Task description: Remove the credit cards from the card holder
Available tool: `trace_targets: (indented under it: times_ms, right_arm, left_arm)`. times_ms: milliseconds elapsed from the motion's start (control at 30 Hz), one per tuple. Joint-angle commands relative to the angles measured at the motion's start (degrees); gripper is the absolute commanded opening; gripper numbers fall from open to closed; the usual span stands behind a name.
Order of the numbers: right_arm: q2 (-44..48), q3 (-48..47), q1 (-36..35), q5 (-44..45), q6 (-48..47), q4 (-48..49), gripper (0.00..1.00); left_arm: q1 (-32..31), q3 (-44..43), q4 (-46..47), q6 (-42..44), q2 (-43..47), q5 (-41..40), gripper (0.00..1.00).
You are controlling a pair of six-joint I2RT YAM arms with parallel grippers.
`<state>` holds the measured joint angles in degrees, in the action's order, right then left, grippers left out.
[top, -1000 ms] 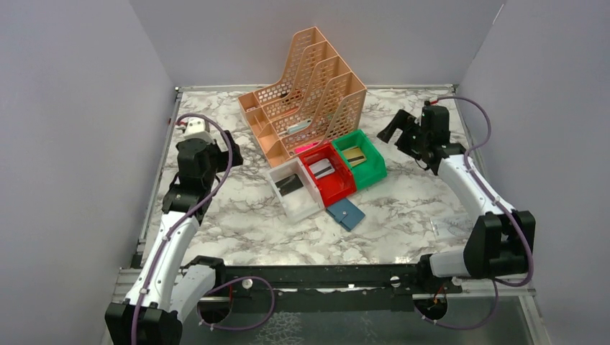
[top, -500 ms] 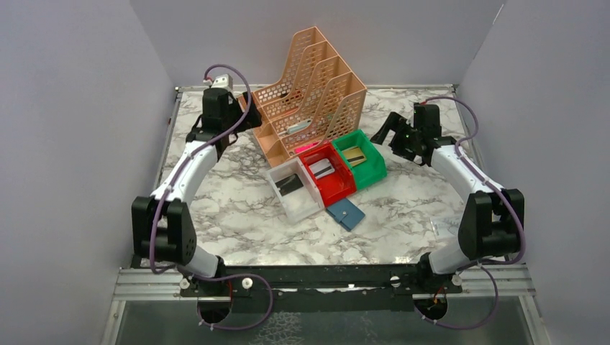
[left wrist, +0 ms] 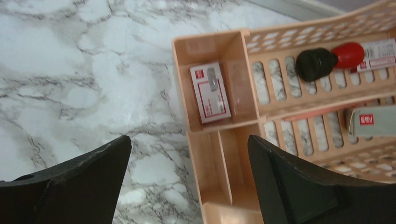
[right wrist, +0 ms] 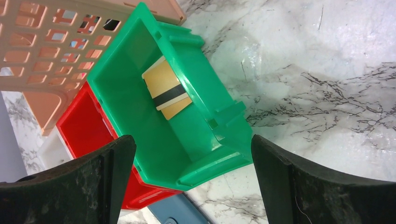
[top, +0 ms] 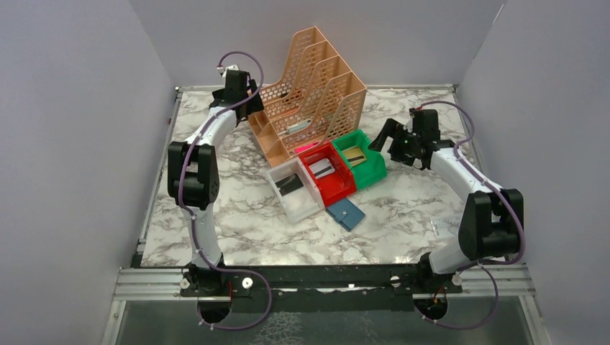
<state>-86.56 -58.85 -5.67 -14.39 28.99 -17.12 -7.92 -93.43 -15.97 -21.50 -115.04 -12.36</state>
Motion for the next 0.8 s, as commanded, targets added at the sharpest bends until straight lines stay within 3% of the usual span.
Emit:
trace_targets:
  times_ms: [0,300,467,767]
  right_arm:
    - [1.67,0.91,-0.12,-2.46,-1.48,-1.76,0.99]
    - [0.84,-0.32,-0.16,-4.64,-1.44,-1.17,0.99]
    - [-3.68,-6.21,-0.21,-5.78,-1.31,-0.99,0.99]
    - [-17.52,-25.65,-2.69,-3.76,-3.34,-7.70,0.99]
  left_arm:
    - [1.07,-7.63,-1.72,-0.23,-3.65,-8.31,0.99]
    - [3.48,-13.85,-4.80,0.33,-12.99,-6.86,0.98]
    - [3.85,-7.81,-5.05,-0.56,-11.44,-8.23,0.97]
    - [7.04,4.35,-5.04,-2.15,-5.63,-8.74,0.97]
